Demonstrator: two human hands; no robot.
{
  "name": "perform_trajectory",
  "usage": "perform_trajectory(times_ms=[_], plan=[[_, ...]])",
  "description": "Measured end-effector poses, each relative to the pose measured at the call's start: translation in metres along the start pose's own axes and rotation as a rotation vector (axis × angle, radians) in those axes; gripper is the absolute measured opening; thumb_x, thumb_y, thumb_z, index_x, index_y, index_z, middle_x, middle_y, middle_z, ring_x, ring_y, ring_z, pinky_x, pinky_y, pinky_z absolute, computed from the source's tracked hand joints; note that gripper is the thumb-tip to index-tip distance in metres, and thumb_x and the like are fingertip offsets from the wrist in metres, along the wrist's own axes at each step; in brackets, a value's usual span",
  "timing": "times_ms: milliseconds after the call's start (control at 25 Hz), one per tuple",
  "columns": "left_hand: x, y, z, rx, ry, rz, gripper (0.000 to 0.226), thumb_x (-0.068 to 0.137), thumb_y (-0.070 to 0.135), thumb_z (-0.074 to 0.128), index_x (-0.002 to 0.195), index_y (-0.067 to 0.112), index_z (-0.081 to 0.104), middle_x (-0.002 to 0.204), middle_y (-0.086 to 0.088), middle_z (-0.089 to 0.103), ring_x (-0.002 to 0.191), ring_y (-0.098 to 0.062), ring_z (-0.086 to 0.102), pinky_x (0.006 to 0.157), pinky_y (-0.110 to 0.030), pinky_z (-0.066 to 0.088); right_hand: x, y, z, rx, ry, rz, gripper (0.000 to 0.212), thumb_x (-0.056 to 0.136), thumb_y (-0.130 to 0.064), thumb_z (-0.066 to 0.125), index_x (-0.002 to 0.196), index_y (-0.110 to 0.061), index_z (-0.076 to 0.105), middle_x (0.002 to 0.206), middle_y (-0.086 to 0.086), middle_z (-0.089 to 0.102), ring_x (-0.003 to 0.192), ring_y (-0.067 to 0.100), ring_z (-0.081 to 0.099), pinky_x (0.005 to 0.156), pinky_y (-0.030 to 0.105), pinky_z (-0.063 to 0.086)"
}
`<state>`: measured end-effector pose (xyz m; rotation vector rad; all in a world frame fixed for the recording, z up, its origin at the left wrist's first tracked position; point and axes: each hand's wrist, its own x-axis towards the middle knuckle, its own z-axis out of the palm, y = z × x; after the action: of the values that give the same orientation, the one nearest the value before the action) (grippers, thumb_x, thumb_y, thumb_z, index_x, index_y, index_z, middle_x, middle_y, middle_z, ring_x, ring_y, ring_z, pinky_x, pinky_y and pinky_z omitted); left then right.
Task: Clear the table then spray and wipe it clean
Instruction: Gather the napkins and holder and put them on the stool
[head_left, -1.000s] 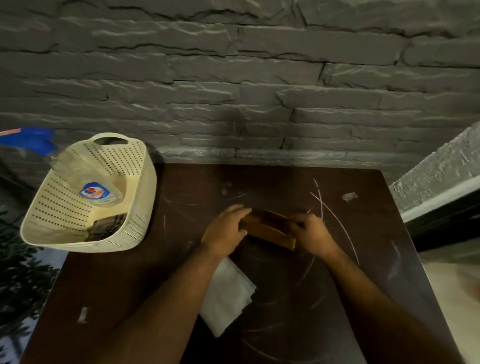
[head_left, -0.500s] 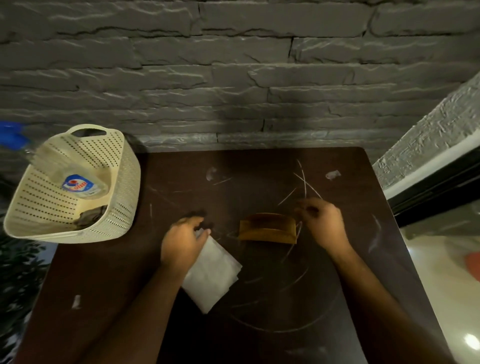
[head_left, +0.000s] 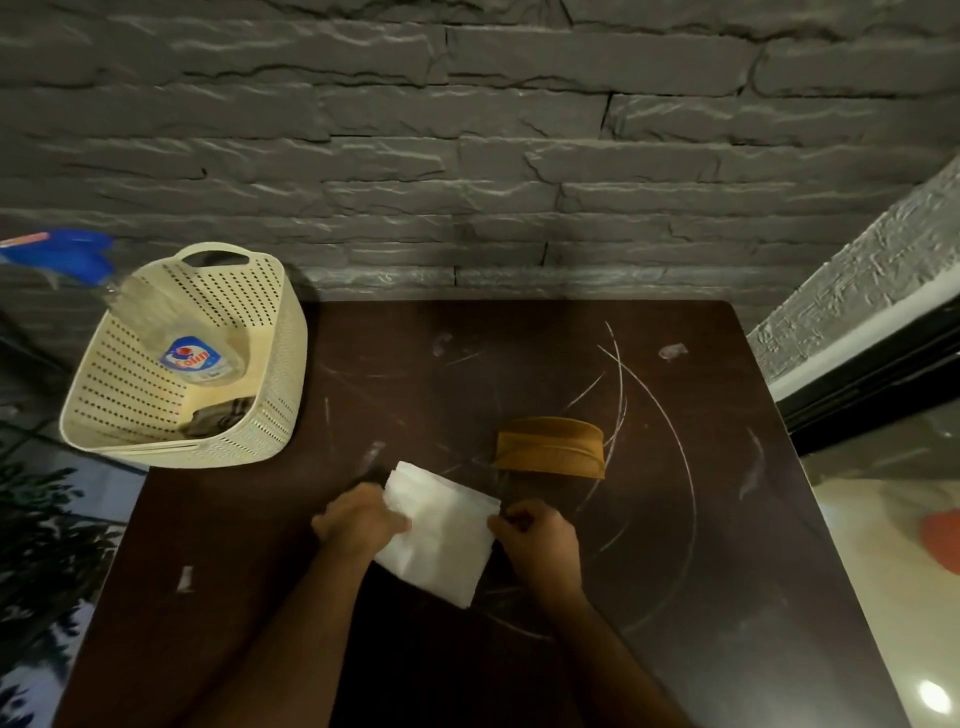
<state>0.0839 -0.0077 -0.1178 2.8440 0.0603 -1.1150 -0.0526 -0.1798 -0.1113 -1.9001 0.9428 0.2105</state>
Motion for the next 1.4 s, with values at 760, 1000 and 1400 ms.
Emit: perform_trajectory(times_ms=[760,1000,1400], plan=[[-0.056,0.090,-0.067,-0.934,-0.076,0.669,0.029,0.079,0.005,0.074,0.104,0.017,0.068,0.095,0.005,0.072,0.090,-0.011,0.068,0.074,-0.018,0.055,0.037,-0.058,-0.136,0.506,-0.135,-0.198,0.025,0.080,-0.002,0.068,0.101,-0.015,0.070,0.107,0.008,0.072,0.100,0.023,0.068,0.089,0.039,0.055],[-0.026,0.128,-0.044,-0.607,0.115,0.702,0.036,0.081,0.016,0.073,0.116,0.015,0.066,0.105,0.003,0.069,0.095,-0.011,0.065,0.078,-0.021,0.050,0.064,-0.027,-0.144,0.184,0.066,-0.265,0.031,0.083,-0.003,0.066,0.114,-0.006,0.065,0.105,0.006,0.071,0.093,0.015,0.068,0.080,0.027,0.056],[-0.032,0.112,-0.015,-0.488,0.020,0.546,0.083,0.078,0.023,0.077,0.145,0.035,0.029,0.129,0.005,0.057,0.117,-0.017,0.057,0.097,-0.037,0.048,0.057,-0.007,-0.136,-0.081,0.022,-0.284,0.087,0.078,-0.025,0.075,0.146,-0.032,0.022,0.119,-0.006,0.057,0.106,0.016,0.062,0.090,0.035,0.054]])
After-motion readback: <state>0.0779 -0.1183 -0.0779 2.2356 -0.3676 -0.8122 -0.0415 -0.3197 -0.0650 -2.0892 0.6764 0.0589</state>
